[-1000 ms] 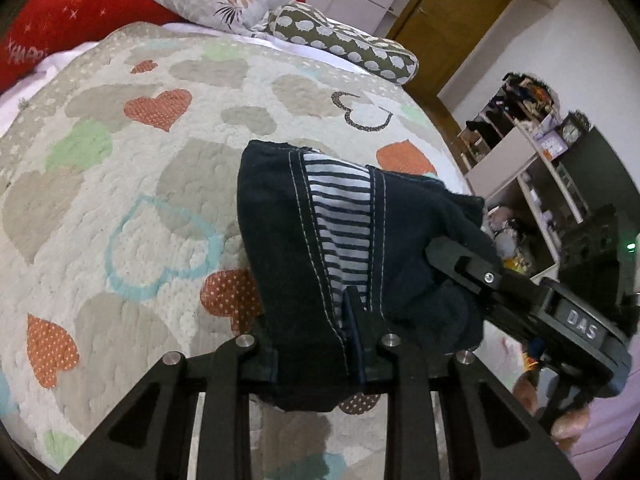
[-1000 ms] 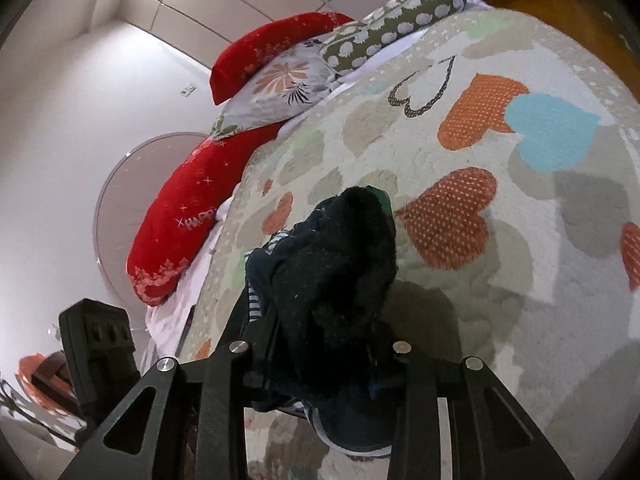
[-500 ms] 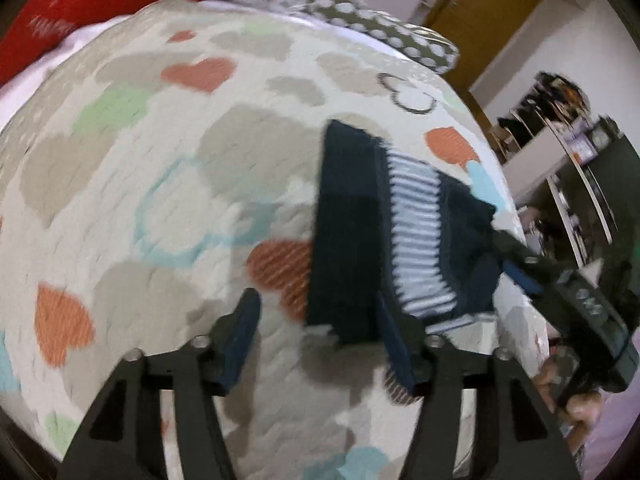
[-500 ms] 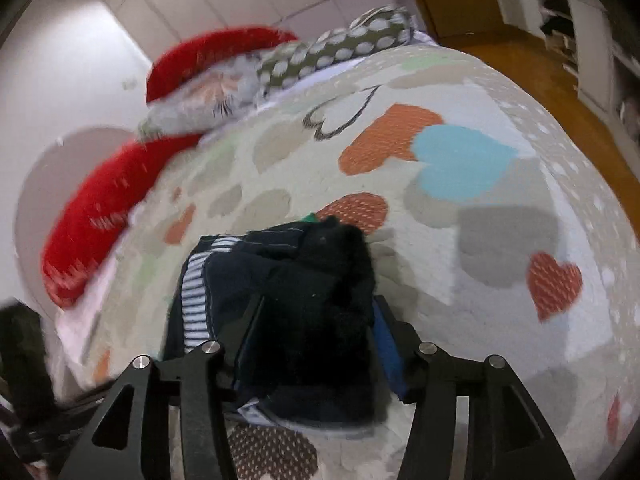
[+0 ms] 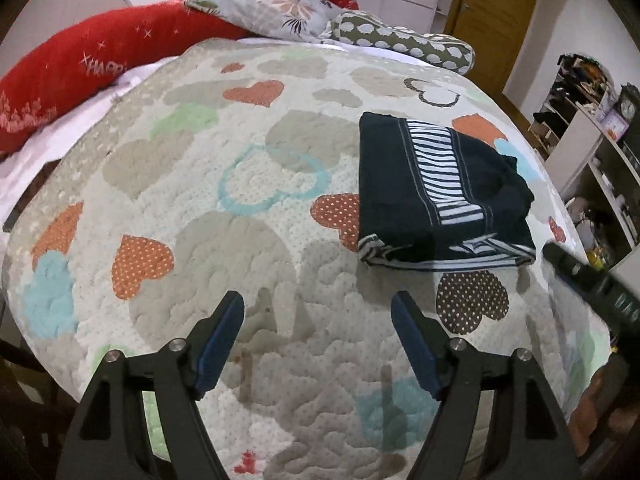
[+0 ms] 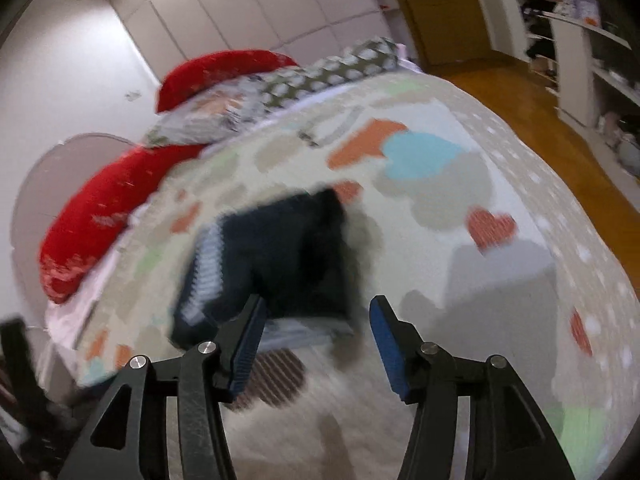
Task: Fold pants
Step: 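Set the bundle back down on the quilt and open both grippers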
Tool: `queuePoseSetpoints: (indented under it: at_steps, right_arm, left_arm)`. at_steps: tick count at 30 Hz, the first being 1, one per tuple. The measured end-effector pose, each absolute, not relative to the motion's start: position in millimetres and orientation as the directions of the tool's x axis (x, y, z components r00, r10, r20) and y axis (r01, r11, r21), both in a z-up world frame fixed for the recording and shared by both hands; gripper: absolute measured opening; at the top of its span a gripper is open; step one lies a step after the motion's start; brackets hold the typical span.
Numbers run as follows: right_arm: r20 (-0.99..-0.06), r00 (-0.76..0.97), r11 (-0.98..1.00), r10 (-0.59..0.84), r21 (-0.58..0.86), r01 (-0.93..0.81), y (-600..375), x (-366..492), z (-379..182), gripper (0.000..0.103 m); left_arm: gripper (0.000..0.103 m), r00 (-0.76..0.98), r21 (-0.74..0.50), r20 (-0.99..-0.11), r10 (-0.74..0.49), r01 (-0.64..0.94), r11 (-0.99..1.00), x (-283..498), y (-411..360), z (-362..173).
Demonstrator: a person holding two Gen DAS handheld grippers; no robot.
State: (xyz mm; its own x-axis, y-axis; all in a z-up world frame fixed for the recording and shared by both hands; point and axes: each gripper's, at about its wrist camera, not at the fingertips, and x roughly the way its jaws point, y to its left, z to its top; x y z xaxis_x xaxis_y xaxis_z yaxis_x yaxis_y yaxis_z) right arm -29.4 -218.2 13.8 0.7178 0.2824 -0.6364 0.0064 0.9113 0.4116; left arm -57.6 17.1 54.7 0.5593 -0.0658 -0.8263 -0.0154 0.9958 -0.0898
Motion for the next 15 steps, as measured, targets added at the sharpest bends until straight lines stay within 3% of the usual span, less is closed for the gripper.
queuePoseSetpoints:
  at_steps: [4, 15]
  right_arm:
    - [-0.695, 0.668, 0.905, 0.267, 0.42, 0.075, -225.9, -37.0, -8.2, 0.059]
    - [-0.69, 0.684, 0.929, 0.238, 0.368, 0.047, -206.4, -51.6, 2.6, 0.062]
  left_arm:
    - [0.076, 0.55, -0.112, -0.83, -0.093, -0.002, 0.994, -60.6, 16.8, 53.1]
    - [0.076, 0.577, -0.113, -0.812, -0.091, -0.002, 0.994, -80.8, 19.8, 64.3]
